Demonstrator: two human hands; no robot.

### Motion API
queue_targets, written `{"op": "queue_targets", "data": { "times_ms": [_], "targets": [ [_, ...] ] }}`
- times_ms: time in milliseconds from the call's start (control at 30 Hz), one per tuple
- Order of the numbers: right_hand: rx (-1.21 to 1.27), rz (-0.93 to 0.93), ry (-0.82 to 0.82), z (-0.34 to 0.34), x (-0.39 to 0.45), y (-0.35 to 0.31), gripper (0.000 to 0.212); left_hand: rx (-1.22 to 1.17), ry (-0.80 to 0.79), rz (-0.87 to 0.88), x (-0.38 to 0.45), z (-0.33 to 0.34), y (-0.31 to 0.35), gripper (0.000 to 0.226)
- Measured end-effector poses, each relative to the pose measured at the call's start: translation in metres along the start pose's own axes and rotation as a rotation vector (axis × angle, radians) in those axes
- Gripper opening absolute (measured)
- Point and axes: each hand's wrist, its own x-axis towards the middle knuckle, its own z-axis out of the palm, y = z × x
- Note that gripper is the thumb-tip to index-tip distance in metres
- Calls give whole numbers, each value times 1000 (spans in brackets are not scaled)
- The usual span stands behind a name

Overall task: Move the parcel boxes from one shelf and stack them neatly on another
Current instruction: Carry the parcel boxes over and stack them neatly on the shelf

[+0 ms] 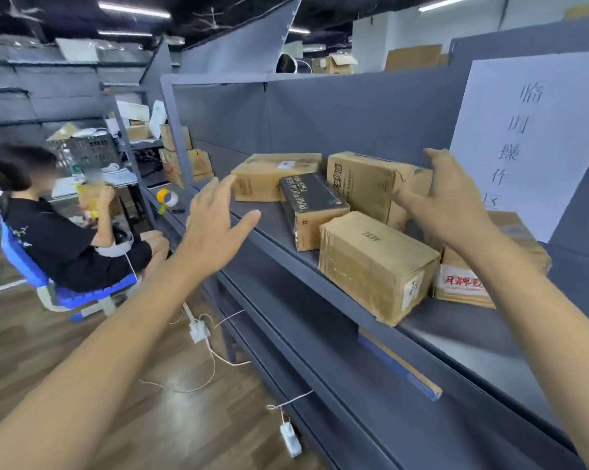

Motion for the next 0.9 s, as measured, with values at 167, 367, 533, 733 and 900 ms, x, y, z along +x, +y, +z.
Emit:
{"op": "queue_targets", "data": {
  "times_ms": [167,367,533,733,900],
  "targets": [
    [-141,89,-26,35,34,17,69,-66,15,-92,69,31,-72,70],
    [-360,218,-20,60,80,16,70,-161,-80,-149,161,77,-145,63],
    [-575,272,-97,100,132,-1,76,-329,-158,-328,236,98,-198,65],
    [-826,436,-174,130,168,17,86,-642,-215,-654,310,139,-243,72],
    [-823,554,-187,128,165,30,64,-813,-392,-679,323,174,-233,52]
  ]
}}
